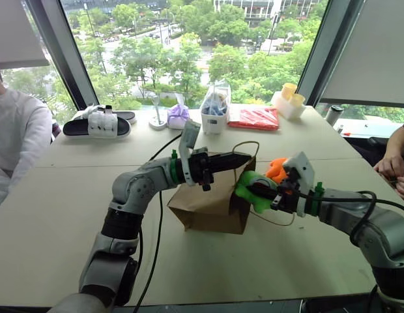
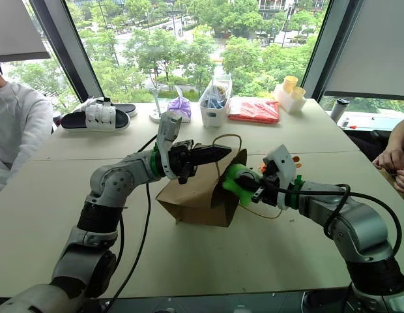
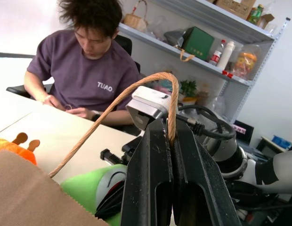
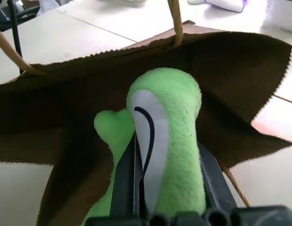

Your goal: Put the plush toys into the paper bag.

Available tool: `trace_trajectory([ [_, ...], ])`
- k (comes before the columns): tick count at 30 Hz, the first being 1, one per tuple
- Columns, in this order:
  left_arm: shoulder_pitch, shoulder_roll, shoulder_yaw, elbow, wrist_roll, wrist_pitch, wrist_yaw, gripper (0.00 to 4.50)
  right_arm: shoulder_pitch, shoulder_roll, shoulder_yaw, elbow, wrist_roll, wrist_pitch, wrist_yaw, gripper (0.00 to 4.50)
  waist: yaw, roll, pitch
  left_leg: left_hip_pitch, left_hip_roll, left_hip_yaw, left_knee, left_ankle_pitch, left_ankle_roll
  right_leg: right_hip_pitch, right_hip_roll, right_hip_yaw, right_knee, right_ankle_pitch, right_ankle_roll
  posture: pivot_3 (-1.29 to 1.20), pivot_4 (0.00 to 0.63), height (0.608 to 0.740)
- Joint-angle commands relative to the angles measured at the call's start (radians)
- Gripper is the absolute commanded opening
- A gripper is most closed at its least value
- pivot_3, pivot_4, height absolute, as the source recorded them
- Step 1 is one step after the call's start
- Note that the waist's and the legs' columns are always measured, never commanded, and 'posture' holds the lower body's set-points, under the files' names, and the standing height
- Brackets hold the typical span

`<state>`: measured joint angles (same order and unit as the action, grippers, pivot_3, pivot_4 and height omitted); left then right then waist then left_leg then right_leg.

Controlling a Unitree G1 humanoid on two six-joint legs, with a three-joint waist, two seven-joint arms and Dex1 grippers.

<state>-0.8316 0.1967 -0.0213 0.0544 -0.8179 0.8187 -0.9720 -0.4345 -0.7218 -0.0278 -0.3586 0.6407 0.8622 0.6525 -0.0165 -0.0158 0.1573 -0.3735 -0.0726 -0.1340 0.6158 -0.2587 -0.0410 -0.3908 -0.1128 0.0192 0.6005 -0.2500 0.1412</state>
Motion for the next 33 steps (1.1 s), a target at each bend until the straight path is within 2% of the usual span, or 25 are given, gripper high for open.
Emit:
trace_trajectory([
  [1,-0.011,-0.005,0.013,-0.037,-0.018,-0.006,-0.001,0.0,-0.071,0.034,0.064,0.028,-0.044,-0.037,0.022,0.02,0.003,0.0,0.0,0.0,0.0,0.0,0.0,0.0,0.0,0.0,0.0,0.0,0.0,0.0,0.0,0.0,0.15,0.74],
  [7,0.009,-0.014,0.011,-0.053,-0.006,-0.022,0.017,0.0,-0.153,0.083,0.194,0.132,-0.162,-0.095,0.061,0.02,0.006,0.0,0.0,-0.001,0.0,-0.001,0.0,0.0,-0.001,-0.001,0.0,0.0,0.0,0.0,0.0,0.0,0.15,0.74],
  [9,0.014,-0.011,0.014,-0.06,-0.01,-0.019,0.02,0.0,-0.163,0.092,0.207,0.16,-0.192,-0.109,0.058,0.91,0.006,0.0,0.0,-0.001,0.0,-0.001,0.0,0.0,-0.001,-0.001,0.0,0.0,0.0,0.0,0.0,0.0,0.15,0.74],
  [10,0.017,-0.009,0.014,-0.063,-0.01,-0.019,0.021,0.0,-0.165,0.097,0.208,0.169,-0.201,-0.115,0.058,1.18,0.006,0.0,0.0,-0.001,0.0,-0.001,0.0,0.0,-0.001,-0.001,0.0,0.0,0.0,0.0,0.0,0.0,0.15,0.74],
  [16,0.026,0.004,0.019,-0.07,-0.012,-0.015,0.025,0.0,-0.154,0.121,0.163,0.153,-0.21,-0.122,0.052,4.38,0.004,0.0,0.0,-0.001,0.0,-0.001,0.0,0.0,-0.001,-0.001,0.0,0.0,0.0,0.0,0.0,0.0,0.15,0.74],
  [22,0.034,0.007,0.021,-0.078,-0.015,-0.013,0.029,0.0,-0.096,0.134,0.018,0.069,-0.117,-0.1,0.04,4.46,0.006,0.0,0.0,-0.001,0.0,-0.002,0.0,0.0,-0.001,-0.001,0.0,0.0,0.0,0.0,0.0,0.0,0.15,0.74],
  [29,0.029,0.018,0.028,-0.067,-0.022,-0.005,0.025,0.0,0.014,0.089,-0.216,-0.046,0.109,0.003,0.071,4.46,0.007,0.0,0.0,-0.001,0.0,-0.002,0.0,0.0,0.0,0.0,0.0,0.0,0.0,0.0,0.0,0.0,0.15,0.74],
  [33,0.019,0.015,0.032,-0.054,-0.023,-0.007,0.028,0.0,0.021,0.093,-0.289,-0.025,0.143,0.0,0.031,4.46,0.004,0.0,0.0,0.0,0.0,-0.001,0.0,0.0,0.0,0.0,0.0,0.0,0.001,0.0,0.0,0.0,0.15,0.74],
])
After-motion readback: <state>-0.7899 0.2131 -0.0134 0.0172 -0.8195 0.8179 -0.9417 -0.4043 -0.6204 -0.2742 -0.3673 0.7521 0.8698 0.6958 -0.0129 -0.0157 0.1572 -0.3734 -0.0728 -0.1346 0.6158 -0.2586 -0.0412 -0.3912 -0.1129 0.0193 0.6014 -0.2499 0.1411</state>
